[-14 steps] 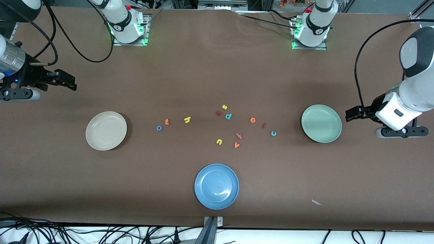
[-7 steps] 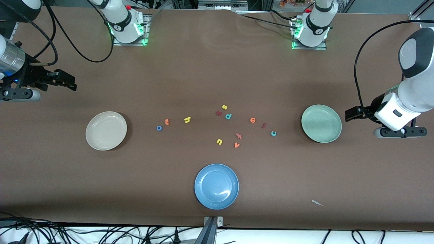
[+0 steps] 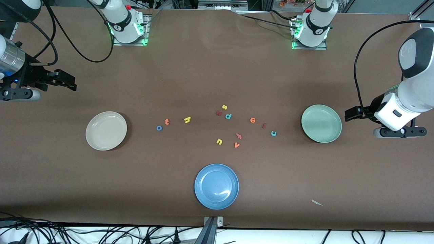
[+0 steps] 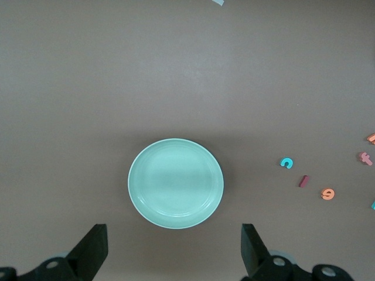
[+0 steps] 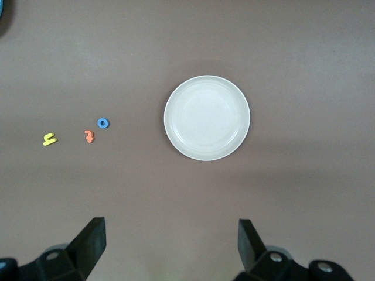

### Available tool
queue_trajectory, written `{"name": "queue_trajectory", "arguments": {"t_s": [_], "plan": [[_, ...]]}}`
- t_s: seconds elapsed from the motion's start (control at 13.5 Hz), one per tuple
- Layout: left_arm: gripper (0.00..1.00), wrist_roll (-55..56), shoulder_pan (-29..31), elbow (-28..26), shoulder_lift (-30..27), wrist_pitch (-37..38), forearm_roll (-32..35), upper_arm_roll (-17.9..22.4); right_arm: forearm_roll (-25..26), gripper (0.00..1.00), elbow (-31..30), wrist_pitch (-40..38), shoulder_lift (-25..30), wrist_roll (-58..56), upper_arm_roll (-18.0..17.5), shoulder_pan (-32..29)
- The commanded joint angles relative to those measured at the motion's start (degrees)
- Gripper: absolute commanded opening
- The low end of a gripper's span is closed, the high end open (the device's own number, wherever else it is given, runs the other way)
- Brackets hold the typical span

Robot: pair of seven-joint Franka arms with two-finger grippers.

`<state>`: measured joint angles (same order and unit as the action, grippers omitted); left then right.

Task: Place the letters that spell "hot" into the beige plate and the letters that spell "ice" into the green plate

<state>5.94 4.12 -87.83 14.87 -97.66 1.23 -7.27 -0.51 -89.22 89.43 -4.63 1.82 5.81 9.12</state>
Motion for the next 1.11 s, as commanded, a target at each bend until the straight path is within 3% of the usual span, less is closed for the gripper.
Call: {"name": "queue_trajectory", "arguments": {"t_s": [0.0, 0.74, 1.04], "plan": [[1.0, 0.3, -0.08, -0.32, -0.19, 0.19, -1.49, 0.06, -0.11, 1.0, -0.87, 0.48, 1.03, 0.21, -0.1, -0.06], [1.0, 0.39, -0.08, -0.32, -0.19, 0.19, -1.58, 0.06, -0.11, 1.0, -0.87, 0.48, 1.03, 0.29, -0.1, -0.06], [1.0, 8.1, -4.28, -0.23, 2.26, 0.1, -1.58, 0.06, -0.11, 1.0, -0.87, 0.31, 1.03, 0.29, -0.1, -0.06]]}}
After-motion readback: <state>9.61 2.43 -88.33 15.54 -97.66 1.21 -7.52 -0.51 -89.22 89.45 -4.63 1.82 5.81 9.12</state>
